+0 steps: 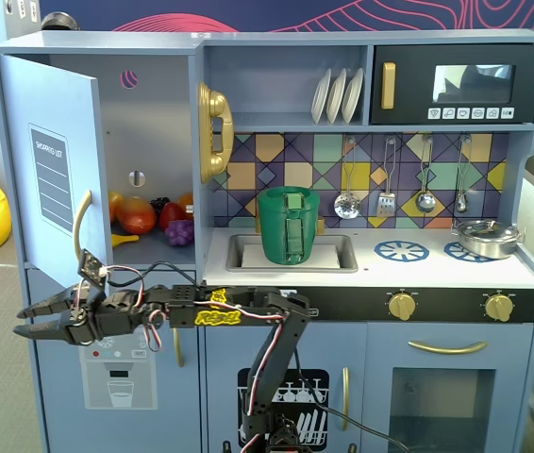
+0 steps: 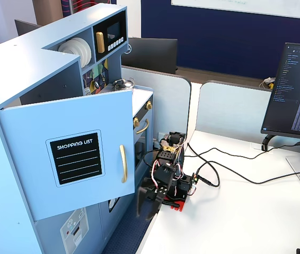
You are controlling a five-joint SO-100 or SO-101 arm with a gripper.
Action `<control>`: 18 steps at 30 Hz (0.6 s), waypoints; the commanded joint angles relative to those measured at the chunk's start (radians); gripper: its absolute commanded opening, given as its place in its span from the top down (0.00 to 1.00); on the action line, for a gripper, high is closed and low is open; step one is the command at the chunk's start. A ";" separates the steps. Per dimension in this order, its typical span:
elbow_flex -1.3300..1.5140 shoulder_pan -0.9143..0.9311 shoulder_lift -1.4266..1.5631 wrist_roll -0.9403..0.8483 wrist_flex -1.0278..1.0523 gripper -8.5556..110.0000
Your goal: Close the left cabinet door
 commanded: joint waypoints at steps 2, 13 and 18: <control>-0.069 0.107 0.011 0.009 -0.034 0.93; 0.035 0.367 0.110 0.006 -0.060 0.93; 0.026 0.581 0.098 0.015 -0.087 0.93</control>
